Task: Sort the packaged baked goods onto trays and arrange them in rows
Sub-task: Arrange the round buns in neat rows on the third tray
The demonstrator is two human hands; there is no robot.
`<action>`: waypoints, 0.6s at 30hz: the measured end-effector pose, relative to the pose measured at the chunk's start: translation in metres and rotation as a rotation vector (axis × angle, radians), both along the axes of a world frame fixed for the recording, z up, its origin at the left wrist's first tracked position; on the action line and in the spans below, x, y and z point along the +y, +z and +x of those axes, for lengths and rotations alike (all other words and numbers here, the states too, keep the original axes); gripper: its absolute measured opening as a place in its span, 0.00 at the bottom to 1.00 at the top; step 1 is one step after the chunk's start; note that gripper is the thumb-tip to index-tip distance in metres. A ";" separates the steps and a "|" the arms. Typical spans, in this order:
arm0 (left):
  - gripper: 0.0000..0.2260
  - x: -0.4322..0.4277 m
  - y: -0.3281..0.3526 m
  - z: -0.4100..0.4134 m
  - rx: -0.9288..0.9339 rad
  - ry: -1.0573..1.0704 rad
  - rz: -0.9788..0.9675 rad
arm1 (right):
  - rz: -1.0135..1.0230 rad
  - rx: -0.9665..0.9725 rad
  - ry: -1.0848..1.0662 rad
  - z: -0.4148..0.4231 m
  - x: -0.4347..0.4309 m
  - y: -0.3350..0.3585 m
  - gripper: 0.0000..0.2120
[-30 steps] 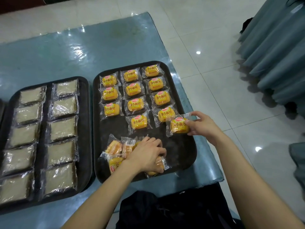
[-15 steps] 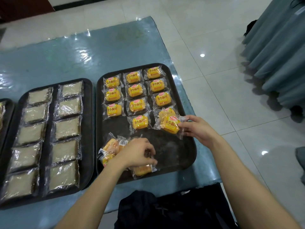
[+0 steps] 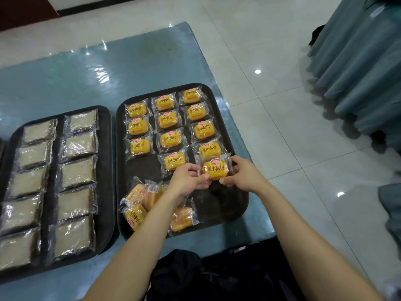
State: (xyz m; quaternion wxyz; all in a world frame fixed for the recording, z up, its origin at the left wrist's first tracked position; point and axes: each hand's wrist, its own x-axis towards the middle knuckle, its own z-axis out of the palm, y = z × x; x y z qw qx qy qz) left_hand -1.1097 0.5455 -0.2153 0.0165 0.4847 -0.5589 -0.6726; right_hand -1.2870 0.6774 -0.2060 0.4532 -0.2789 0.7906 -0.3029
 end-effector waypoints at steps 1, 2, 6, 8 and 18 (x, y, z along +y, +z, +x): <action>0.17 -0.001 -0.005 0.000 -0.038 -0.025 -0.019 | 0.026 0.019 -0.008 0.001 0.000 -0.004 0.28; 0.18 -0.002 -0.011 -0.001 -0.076 -0.052 -0.038 | 0.058 0.030 -0.006 0.003 0.001 -0.007 0.27; 0.16 -0.002 -0.022 -0.006 -0.206 -0.141 -0.128 | 0.132 0.117 -0.010 0.010 0.005 -0.019 0.22; 0.15 -0.001 -0.026 -0.009 -0.273 -0.190 -0.223 | 0.139 0.135 -0.037 0.014 0.004 -0.023 0.21; 0.17 0.002 -0.035 -0.021 -0.471 -0.256 -0.449 | 0.197 0.619 0.166 0.016 0.007 -0.020 0.21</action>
